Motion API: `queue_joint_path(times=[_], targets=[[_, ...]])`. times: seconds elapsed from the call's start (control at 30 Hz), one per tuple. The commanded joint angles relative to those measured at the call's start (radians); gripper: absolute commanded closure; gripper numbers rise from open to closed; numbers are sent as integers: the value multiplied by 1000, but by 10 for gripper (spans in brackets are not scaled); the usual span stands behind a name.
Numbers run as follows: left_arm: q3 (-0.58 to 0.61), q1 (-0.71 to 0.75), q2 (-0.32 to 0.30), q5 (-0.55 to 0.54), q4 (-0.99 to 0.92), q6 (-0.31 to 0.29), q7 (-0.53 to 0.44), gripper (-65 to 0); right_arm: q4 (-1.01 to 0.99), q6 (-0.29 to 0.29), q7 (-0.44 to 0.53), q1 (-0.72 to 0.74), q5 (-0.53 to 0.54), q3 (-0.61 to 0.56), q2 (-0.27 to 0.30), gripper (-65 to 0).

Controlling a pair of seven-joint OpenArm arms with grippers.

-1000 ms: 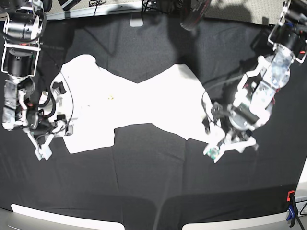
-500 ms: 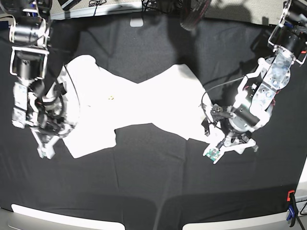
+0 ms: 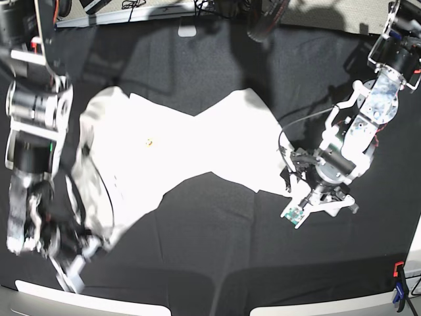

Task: Layout the t-shirt on the table in an organized manner, then fold the t-shirt properly
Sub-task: 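Lift the shirt with the right gripper and flip it over, printed side up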

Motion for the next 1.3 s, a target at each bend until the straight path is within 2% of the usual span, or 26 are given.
queue_joint_path(times=[0.0, 0.1, 0.13, 0.3, 0.53, 0.7, 0.73, 0.93, 1.13, 1.27], targets=[[-8, -24, -5, 10, 17, 15, -20, -329, 22, 23, -21, 53, 76, 3, 9, 0], [-8, -24, -5, 10, 17, 15, -20, -329, 59, 23, -169, 59, 290, 4, 10, 0], [-8, -24, -5, 10, 17, 15, -20, -329, 80, 23, -180, 50, 332, 3, 10, 0], [-8, -24, -6, 10, 17, 15, -21, -329, 206, 23, -179, -71, 345, 3, 10, 0], [-8, -24, -5, 10, 17, 15, -21, -329, 442, 23, -179, -380, 509, 4, 11, 0], [-8, -24, -5, 10, 17, 15, -20, -329, 718, 23, -179, -637, 748, 26, 32, 0], [-8, -24, -5, 10, 17, 14, -20, -329, 775, 23, -179, -690, 770, 38, 34, 0], [-8, -24, -5, 10, 17, 15, -20, -329, 988, 23, -179, -999, 723, 142, 32, 0], [-8, -24, -5, 10, 17, 15, -20, -329, 1011, 23, -179, -1261, 710, 285, 32, 0], [-8, -24, -5, 10, 17, 15, -20, -329, 1011, 23, -183, -1365, 635, 400, 31, 0]])
